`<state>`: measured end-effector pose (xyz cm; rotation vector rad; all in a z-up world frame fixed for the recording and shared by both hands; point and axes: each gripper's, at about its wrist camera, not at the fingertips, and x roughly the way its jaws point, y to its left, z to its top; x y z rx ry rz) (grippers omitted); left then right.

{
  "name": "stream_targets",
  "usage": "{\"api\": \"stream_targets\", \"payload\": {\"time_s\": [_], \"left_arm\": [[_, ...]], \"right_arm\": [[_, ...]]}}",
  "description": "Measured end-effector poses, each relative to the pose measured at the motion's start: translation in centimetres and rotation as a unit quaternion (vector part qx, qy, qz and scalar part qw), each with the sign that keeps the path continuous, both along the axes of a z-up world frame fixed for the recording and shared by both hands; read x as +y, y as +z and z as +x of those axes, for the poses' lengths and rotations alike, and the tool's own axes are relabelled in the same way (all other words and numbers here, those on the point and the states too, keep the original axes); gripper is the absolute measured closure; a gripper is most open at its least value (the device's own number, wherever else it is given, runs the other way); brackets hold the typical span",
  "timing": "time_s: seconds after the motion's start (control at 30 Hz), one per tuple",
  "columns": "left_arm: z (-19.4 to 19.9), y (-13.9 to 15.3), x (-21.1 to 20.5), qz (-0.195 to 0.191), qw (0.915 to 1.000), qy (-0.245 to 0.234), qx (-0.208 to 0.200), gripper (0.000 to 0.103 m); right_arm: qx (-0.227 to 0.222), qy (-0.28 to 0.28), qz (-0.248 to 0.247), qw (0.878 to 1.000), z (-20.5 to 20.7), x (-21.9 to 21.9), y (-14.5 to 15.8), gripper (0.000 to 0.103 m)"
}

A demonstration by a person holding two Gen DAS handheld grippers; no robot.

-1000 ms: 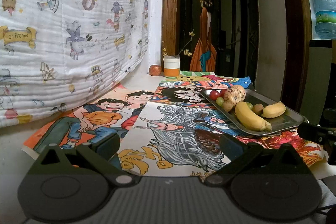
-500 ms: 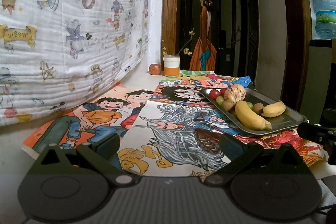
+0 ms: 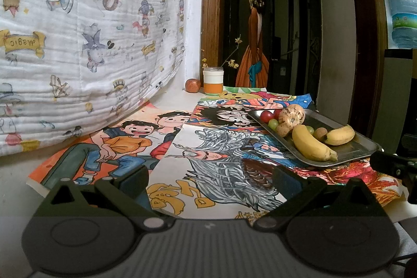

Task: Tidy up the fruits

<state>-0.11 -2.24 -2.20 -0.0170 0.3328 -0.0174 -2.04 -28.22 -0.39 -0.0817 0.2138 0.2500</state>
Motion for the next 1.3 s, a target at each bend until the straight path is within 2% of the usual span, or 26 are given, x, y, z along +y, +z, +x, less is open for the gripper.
{"api": "stream_targets", "payload": {"time_s": [1.3], "left_arm": [[-0.64, -0.10, 0.12, -0.006, 1.0000, 0.005, -0.004, 0.000]], "right_arm": [[-0.003, 0.002, -0.001, 1.000, -0.12, 0.30, -0.06, 0.000]]}}
